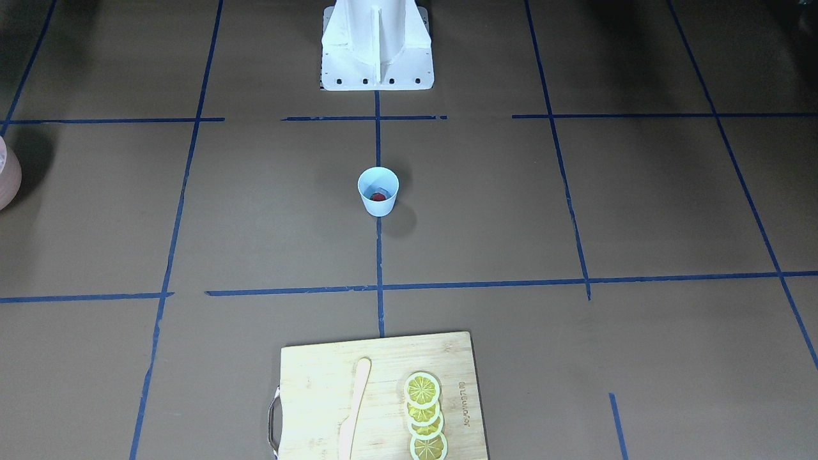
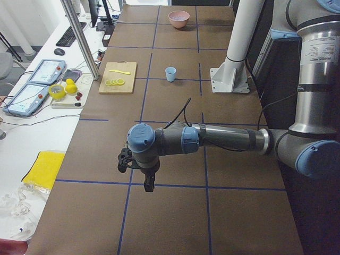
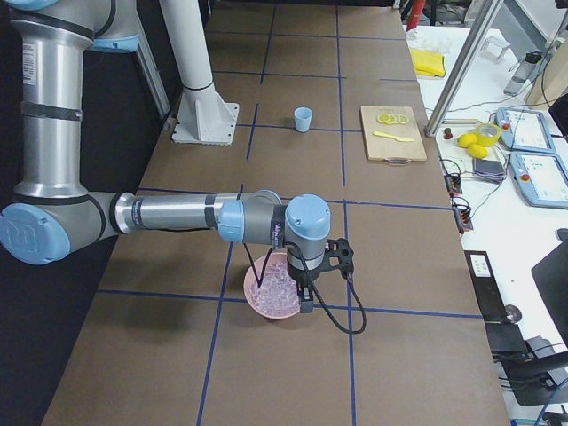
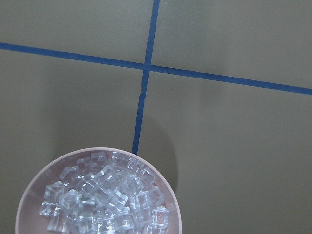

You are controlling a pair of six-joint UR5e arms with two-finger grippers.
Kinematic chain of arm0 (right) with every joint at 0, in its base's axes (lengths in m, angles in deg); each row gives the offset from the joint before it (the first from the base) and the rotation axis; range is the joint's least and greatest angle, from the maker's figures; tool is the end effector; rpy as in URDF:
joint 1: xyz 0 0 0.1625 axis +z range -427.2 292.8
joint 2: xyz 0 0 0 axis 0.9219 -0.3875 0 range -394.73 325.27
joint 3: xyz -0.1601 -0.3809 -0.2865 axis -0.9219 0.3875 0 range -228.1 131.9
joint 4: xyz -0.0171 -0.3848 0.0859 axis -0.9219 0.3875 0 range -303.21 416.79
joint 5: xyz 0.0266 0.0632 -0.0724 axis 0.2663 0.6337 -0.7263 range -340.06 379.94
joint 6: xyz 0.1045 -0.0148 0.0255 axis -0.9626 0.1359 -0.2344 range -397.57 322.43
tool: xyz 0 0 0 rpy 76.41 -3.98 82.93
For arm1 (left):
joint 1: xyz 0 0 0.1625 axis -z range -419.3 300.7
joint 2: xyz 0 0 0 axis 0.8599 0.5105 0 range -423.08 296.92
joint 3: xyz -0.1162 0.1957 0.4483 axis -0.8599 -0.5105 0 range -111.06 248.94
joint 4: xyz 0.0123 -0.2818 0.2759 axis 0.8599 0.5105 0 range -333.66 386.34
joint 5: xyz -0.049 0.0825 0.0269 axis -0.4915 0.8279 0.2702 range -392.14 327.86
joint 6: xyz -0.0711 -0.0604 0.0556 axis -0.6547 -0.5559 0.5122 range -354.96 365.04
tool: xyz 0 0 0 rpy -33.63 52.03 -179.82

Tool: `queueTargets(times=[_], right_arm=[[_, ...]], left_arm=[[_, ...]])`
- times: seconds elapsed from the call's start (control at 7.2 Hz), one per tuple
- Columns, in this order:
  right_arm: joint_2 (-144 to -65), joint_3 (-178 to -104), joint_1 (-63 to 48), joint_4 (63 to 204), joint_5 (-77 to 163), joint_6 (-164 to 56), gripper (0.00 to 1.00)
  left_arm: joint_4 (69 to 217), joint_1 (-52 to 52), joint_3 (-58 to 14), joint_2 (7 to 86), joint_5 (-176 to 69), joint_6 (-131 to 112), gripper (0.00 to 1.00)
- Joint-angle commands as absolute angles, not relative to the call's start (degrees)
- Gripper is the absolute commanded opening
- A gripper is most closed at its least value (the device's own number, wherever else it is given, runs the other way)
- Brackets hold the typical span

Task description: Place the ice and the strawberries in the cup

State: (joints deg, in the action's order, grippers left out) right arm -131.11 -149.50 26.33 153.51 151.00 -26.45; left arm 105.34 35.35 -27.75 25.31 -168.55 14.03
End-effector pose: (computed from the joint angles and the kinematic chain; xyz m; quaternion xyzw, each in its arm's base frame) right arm 0.0873 -0.4068 0.7144 0.0309 -0.3495 -0.0568 0.9347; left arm -0.0907 -0.4413 0.7170 -0.0004 0.3963 0.0144 0.9180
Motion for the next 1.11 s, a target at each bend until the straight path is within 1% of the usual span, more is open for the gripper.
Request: queueTargets(times=[0.0, 0.28, 0.97], right_arm=[[-131.33, -149.62, 26.31, 153.56, 150.99, -26.58, 1.00], [-131.41, -149.53, 26.31, 153.56, 150.99, -26.67, 1.00], [-131.85, -149.53, 26.31, 153.56, 150.99, -26.58, 1.00]], left_arm=[[105.27, 35.36, -27.48, 25.34, -168.55, 13.91, 1.00], [105.27, 35.36, -28.35, 23.51, -168.55, 13.91, 1.00], [105.36, 35.36, -28.36, 23.40, -168.55, 13.91, 1.00]])
